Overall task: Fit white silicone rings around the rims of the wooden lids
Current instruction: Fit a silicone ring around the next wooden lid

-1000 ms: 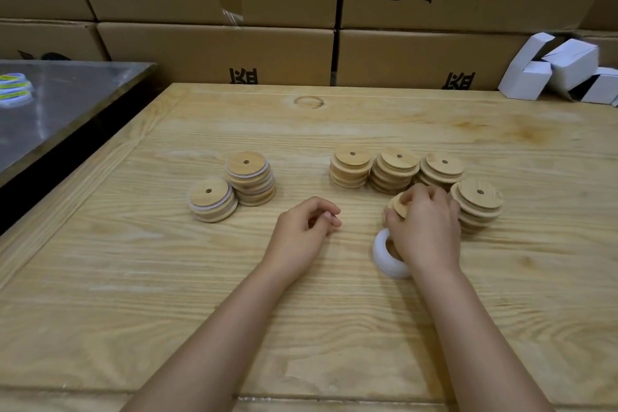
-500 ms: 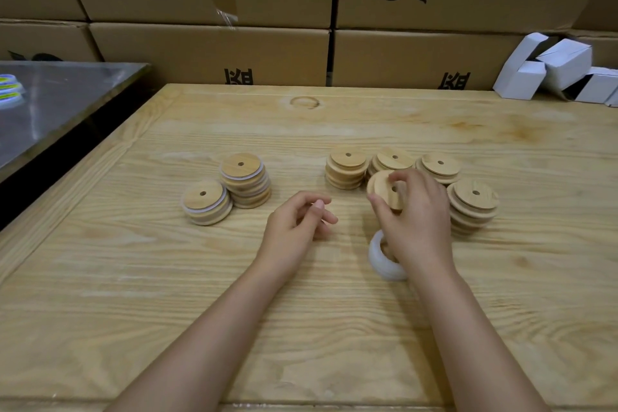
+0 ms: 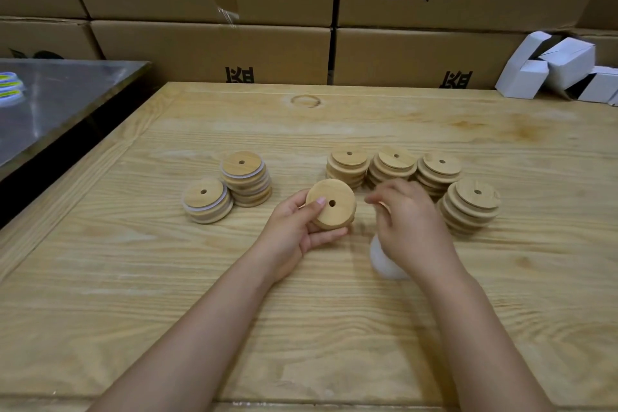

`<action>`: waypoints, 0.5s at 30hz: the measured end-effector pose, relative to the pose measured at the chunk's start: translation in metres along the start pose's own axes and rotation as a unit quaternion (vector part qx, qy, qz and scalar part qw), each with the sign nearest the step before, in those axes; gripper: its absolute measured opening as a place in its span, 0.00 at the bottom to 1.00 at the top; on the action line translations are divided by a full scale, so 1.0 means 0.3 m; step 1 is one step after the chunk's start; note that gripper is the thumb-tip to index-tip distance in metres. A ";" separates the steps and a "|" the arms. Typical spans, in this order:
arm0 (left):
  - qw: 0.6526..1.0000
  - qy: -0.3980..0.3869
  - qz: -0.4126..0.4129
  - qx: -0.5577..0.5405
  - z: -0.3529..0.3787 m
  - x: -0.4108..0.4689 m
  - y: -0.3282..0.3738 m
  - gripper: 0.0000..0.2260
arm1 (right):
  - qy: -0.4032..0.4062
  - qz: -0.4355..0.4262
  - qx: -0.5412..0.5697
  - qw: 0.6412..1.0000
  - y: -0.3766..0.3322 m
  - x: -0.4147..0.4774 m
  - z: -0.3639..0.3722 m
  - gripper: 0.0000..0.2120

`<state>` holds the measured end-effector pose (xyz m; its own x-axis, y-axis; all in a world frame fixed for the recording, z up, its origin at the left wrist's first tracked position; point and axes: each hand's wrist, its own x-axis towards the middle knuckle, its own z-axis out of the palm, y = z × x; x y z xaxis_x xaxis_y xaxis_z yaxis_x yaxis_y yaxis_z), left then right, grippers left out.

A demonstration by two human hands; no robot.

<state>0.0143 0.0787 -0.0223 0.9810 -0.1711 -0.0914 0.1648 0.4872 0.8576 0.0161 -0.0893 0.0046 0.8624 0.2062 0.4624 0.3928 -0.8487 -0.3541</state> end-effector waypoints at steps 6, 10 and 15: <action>0.988 0.040 -0.068 -0.133 -0.019 0.018 0.025 0.08 | -0.192 0.021 -0.038 0.980 0.090 -0.011 -0.076 0.17; 0.982 0.043 -0.089 -0.164 -0.033 0.027 0.026 0.08 | -0.180 0.034 -0.053 0.982 0.082 -0.010 -0.073 0.12; 0.981 0.042 -0.092 -0.167 -0.039 0.030 0.022 0.09 | -0.165 0.021 -0.050 0.985 0.086 -0.007 -0.071 0.09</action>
<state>0.0254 0.0903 -0.0232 0.9340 -0.2181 -0.2831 0.3508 0.7108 0.6097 0.0176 -0.1220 0.0118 0.9403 0.3037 0.1536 0.3360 -0.9000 -0.2778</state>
